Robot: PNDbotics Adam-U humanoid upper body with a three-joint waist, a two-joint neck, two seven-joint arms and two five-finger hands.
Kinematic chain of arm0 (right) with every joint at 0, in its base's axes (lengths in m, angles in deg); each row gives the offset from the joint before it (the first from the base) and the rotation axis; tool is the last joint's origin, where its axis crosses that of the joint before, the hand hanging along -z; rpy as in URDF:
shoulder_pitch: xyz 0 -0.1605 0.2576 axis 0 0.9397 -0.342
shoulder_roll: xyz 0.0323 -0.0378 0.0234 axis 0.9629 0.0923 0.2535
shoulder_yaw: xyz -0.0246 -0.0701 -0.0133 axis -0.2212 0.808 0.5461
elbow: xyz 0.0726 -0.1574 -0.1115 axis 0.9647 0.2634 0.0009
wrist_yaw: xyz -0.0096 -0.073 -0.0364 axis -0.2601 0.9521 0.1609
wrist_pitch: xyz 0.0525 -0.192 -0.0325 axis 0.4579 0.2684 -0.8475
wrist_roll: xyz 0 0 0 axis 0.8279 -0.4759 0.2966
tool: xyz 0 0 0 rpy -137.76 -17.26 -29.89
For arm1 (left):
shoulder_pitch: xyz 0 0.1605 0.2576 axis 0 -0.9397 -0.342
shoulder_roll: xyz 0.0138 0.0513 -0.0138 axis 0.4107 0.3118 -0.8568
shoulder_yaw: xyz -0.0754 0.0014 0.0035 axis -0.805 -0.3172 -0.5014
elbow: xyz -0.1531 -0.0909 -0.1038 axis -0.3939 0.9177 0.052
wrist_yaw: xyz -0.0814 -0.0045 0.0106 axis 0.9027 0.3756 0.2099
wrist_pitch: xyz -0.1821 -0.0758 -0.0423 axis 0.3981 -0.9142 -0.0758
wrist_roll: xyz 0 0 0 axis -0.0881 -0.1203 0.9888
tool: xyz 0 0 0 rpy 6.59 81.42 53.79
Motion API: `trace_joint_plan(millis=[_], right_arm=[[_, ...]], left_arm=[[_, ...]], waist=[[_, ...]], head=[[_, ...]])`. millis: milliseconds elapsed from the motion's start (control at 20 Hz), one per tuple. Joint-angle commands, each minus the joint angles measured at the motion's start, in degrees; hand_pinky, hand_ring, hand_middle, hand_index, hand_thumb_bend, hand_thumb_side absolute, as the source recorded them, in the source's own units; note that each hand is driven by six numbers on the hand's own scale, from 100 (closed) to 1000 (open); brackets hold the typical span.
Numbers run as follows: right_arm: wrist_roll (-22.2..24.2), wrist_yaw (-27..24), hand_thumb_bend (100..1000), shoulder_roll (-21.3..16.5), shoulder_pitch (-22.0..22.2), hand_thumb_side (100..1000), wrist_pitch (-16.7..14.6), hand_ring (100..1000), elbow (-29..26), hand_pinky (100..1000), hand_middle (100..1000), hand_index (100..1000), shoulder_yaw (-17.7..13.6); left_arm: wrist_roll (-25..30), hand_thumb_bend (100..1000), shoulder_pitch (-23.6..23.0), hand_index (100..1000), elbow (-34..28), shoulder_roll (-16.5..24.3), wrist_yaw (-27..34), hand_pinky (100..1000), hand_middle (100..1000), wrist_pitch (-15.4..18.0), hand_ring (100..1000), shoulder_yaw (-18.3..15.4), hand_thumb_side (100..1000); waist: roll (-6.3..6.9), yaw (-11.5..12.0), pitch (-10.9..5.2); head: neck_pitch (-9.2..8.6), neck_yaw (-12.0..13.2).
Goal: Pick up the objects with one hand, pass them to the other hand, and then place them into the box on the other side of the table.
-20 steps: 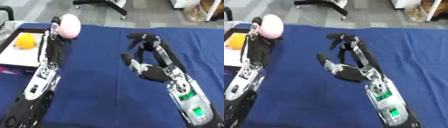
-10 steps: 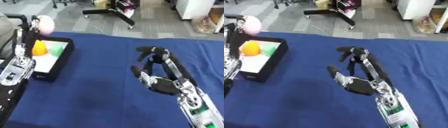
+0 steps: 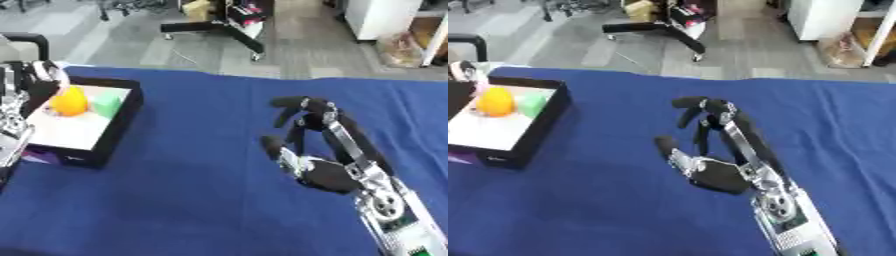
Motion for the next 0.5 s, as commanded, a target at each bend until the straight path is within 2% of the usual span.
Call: trace_joint_plan(millis=[50,150,300,400,500], right_arm=[[0.4,0.11,386,-0.53,-0.58,595,-0.16,267,-0.4,461,526,785,-0.01],[0.49,0.15,385,-0.48,-0.57,595,-0.19,267,-0.38,461,525,785,-0.05],[0.54,0.19,385,-0.42,-0.49,596,-0.2,267,-0.34,461,523,784,-0.13],[0.49,0.23,384,-0.39,-0.43,595,-0.19,267,-0.31,462,523,784,-0.19],[0.45,0.28,384,-0.35,-0.37,593,-0.2,267,-0.3,462,522,783,-0.21]], left_arm=[[4.58,346,0.87,815,2.32,3.01,-7.79,761,669,-3.01,663,-0.49,614],[10.43,448,0.49,876,1.67,3.09,-12.49,820,769,-2.37,756,-0.59,730],[16.23,536,-0.19,949,-1.9,3.45,-19.25,885,878,-1.45,854,-1.25,767],[19.62,559,-0.47,961,-5.11,3.6,-23.53,898,899,-1.25,872,-1.77,768],[21.73,521,-0.74,945,-8.47,3.5,-26.01,890,888,-1.13,860,-2.54,729]], waist=[[0.31,-0.11,-0.93],[0.31,-0.13,-0.92],[0.25,-0.14,-0.89],[0.25,-0.07,-0.87],[0.25,0.0,-0.85]], head=[[-0.7,-0.34],[-0.71,-0.55],[-0.68,-0.74],[-0.61,-0.8],[-0.58,-0.89]])
